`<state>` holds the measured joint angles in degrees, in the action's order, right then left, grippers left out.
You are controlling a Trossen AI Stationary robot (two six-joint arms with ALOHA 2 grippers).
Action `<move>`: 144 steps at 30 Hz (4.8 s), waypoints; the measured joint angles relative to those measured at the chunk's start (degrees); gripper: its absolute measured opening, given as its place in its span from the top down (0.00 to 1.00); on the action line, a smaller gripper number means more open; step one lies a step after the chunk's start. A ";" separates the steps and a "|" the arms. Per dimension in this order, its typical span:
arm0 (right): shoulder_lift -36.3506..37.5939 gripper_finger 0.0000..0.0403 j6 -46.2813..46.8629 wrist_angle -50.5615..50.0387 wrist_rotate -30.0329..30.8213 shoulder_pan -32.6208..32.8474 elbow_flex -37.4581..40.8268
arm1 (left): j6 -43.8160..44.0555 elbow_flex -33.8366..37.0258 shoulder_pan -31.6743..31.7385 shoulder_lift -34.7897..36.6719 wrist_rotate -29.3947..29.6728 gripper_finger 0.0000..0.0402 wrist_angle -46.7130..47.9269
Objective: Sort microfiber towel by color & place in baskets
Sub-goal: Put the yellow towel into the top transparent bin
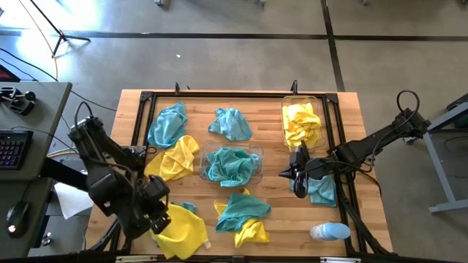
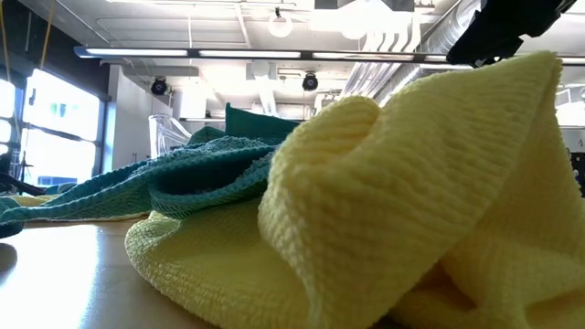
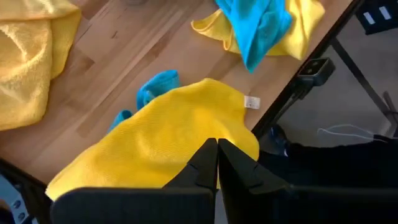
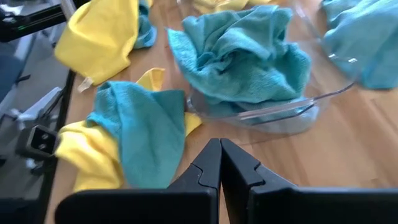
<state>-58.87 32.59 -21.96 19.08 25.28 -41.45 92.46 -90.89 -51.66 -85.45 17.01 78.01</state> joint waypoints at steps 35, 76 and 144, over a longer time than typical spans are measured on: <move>0.00 1.00 -0.03 -0.02 2.33 -0.02 0.00 | -12.37 0.09 -0.07 -29.27 -28.34 0.96 -14.81; -21.28 0.59 -27.75 16.98 1.12 -19.50 -27.43 | -70.16 -7.30 43.99 12.96 7.97 1.00 -6.12; 1.68 1.00 -2.96 -21.97 20.73 -43.72 -14.97 | -87.95 14.79 67.17 18.82 -17.61 0.71 -33.73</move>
<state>-57.20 29.63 -43.93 39.81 -18.44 -56.43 4.50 -76.11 15.51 -66.63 -0.60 44.29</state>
